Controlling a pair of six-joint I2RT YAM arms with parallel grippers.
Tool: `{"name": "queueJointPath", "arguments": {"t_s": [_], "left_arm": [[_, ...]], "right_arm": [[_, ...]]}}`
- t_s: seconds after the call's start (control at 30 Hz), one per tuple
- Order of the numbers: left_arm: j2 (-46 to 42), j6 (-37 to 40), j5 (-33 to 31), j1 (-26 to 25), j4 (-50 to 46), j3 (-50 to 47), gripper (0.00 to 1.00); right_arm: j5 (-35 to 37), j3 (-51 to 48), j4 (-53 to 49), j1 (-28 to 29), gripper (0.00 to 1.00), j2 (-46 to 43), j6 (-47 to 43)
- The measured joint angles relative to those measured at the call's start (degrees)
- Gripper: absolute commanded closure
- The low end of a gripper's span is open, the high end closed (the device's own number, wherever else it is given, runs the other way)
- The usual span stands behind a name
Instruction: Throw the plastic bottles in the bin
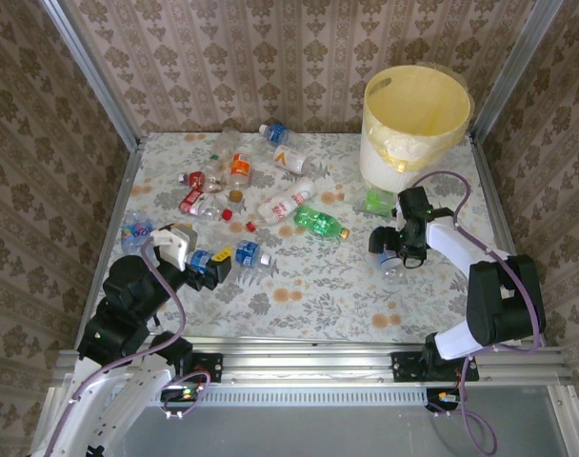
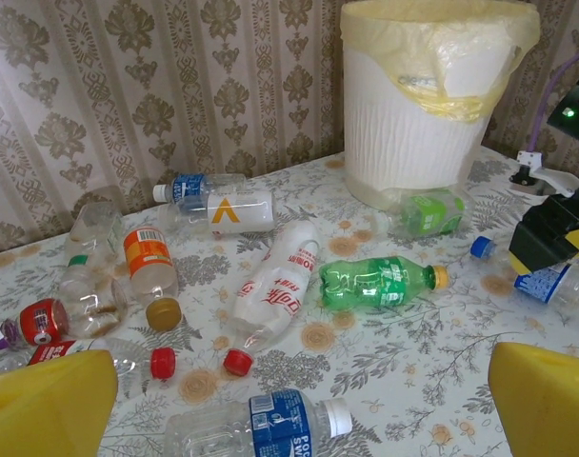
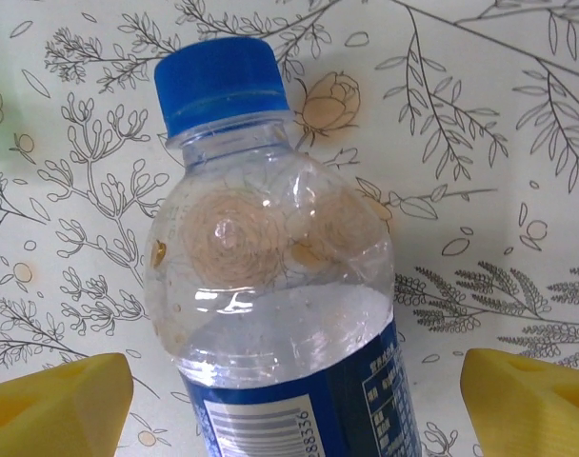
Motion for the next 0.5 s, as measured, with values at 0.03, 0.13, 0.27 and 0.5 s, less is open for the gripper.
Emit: {"name": "queueJointPath", "arguments": {"t_s": [0.03,0.13,0.27,0.5], "left_arm": [[0.00,0.00,0.00,0.00,0.02,-0.09,0.00],[0.00,-0.02,0.02,0.00,-0.09,-0.22,0.00],[0.00,-0.02,0.02,0.00,-0.17,-0.22,0.00],[0.00,-0.02,0.02,0.00,-0.17,-0.22,0.00]], "right_arm": [[0.00,0.00,-0.11,0.04,0.11,0.07,0.20],[0.20,0.00,-0.26,0.04,0.12,0.33,0.42],[0.85,0.04,-0.50,0.04,0.14,2.10,0.44],[2.05,1.40,-1.31,0.11,0.19,5.38,0.48]]}}
